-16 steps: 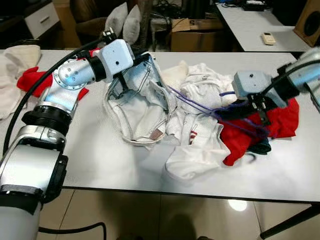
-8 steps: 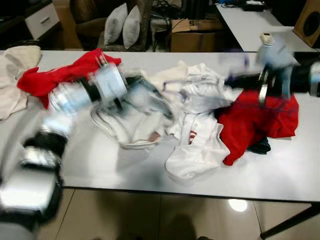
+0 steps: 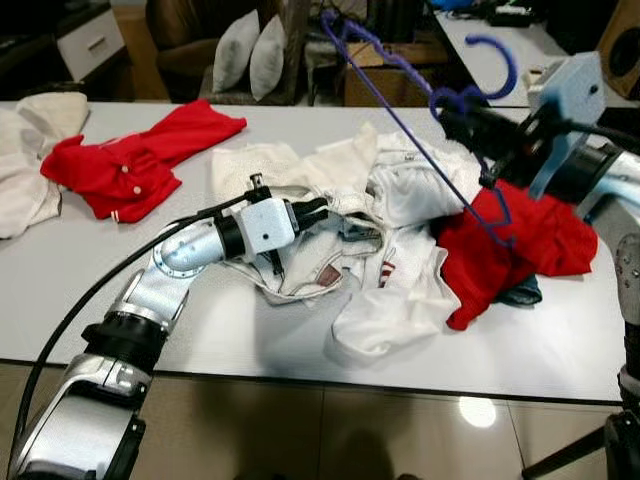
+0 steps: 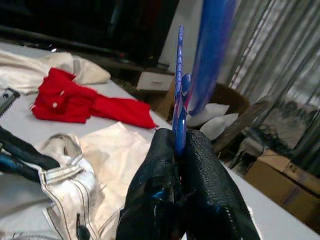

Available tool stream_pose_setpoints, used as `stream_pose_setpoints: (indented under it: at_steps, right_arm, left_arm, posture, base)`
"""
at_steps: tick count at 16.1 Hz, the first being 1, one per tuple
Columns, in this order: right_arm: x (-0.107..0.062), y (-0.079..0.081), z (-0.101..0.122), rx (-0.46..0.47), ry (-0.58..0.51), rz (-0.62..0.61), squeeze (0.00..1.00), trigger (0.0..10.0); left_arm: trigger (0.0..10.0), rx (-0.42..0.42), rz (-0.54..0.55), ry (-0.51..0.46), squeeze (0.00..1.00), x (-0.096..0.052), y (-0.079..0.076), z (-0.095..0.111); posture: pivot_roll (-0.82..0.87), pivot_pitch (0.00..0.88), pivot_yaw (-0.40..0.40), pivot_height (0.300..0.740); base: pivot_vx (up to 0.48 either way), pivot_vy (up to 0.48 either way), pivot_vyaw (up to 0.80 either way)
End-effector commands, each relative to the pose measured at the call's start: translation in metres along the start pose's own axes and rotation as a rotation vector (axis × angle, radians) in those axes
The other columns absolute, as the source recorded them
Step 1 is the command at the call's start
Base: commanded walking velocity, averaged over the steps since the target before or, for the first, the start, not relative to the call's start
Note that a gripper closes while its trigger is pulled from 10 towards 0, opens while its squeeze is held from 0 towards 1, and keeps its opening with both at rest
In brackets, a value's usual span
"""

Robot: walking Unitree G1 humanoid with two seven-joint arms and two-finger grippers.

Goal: Hang hanger

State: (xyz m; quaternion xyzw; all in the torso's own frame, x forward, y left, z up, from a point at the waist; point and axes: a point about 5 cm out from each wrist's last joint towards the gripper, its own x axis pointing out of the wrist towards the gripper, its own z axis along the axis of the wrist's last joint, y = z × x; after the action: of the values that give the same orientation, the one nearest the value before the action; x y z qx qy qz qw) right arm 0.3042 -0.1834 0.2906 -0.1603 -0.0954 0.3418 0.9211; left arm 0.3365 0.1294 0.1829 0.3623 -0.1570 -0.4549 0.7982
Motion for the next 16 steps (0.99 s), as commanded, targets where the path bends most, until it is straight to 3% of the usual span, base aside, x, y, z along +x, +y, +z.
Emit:
stream_pose_setpoints:
  at_steps: [1, 3, 4, 5, 6, 7, 8, 10, 12, 14, 16]
  right_arm:
    - [-0.004, 0.003, 0.005, 0.018, -0.031, -0.015, 0.00, 10.0]
    - [-0.010, 0.004, 0.001, 0.067, -0.051, -0.109, 0.00, 10.0]
    - [-0.014, 0.007, -0.002, 0.092, -0.060, -0.164, 0.00, 10.0]
    - [-0.018, 0.015, -0.007, 0.117, -0.056, -0.222, 0.00, 10.0]
    - [-0.018, 0.019, -0.009, 0.130, -0.051, -0.243, 0.00, 10.0]
    - [-0.018, 0.022, -0.011, 0.142, -0.047, -0.261, 0.00, 10.0]
    - [-0.019, 0.029, -0.017, 0.171, -0.038, -0.316, 0.00, 10.0]
    - [-0.020, 0.039, -0.021, 0.246, -0.055, -0.402, 0.00, 10.0]
    - [-0.017, 0.046, -0.024, 0.281, -0.054, -0.470, 0.00, 10.0]
    - [-0.015, 0.046, -0.025, 0.292, -0.053, -0.473, 0.00, 10.0]
    - [-0.012, 0.043, -0.028, 0.315, -0.054, -0.446, 0.00, 10.0]
  left_arm:
    - [0.0, -0.003, 0.055, 0.025, 0.00, 0.000, 0.005, 0.001]
    - [0.0, -0.169, 0.237, -0.022, 0.00, 0.006, 0.015, 0.005]
    - [1.6, -0.300, 0.222, -0.126, 0.00, 0.017, 0.005, 0.018]
    - [10.0, -0.418, 0.037, -0.202, 0.00, 0.027, -0.022, 0.031]
    - [10.0, -0.398, -0.022, -0.190, 0.02, 0.027, -0.032, 0.031]
    - [10.0, -0.409, -0.051, -0.178, 1.00, 0.025, -0.036, 0.030]
    - [10.0, -0.405, -0.140, -0.126, 1.00, 0.019, -0.045, 0.025]
    - [10.0, -0.450, -0.183, -0.063, 1.00, 0.004, -0.041, 0.019]
    - [10.0, -0.592, -0.061, -0.156, 1.00, -0.021, -0.003, 0.029]
    - [10.0, -0.669, -0.023, -0.211, 1.00, -0.030, 0.008, 0.034]
    - [10.0, -0.737, 0.171, -0.188, 1.00, -0.039, 0.018, 0.033]
  posture:
    - [-0.23, 0.000, 0.069, 0.740]
    - [-0.23, 0.000, 0.058, 0.740]
    - [-0.23, 0.000, 0.056, 0.740]
    - [-0.23, 0.000, 0.059, 0.740]
    - [-0.23, 0.000, 0.061, 0.740]
    - [-0.24, 0.000, 0.066, 0.740]
    - [-0.24, 0.000, 0.070, 0.740]
    - [-0.22, 0.000, 0.078, 0.740]
    - [-0.19, 0.000, 0.070, 0.740]
    - [-0.15, 0.000, 0.053, 0.740]
    - [-0.11, 0.000, 0.013, 0.740]
  base:
    - [0.000, 0.000, 0.00]
    - [0.000, 0.000, 0.00]
    - [0.000, 0.000, 0.00]
    - [0.000, 0.000, 0.00]
    - [0.000, 0.000, 0.00]
    - [0.000, 0.000, 0.00]
    - [0.000, 0.000, 0.00]
    - [0.000, 0.000, 0.00]
    - [0.000, 0.000, 0.00]
    - [0.000, 0.000, 0.00]
    - [0.000, 0.000, -0.23]
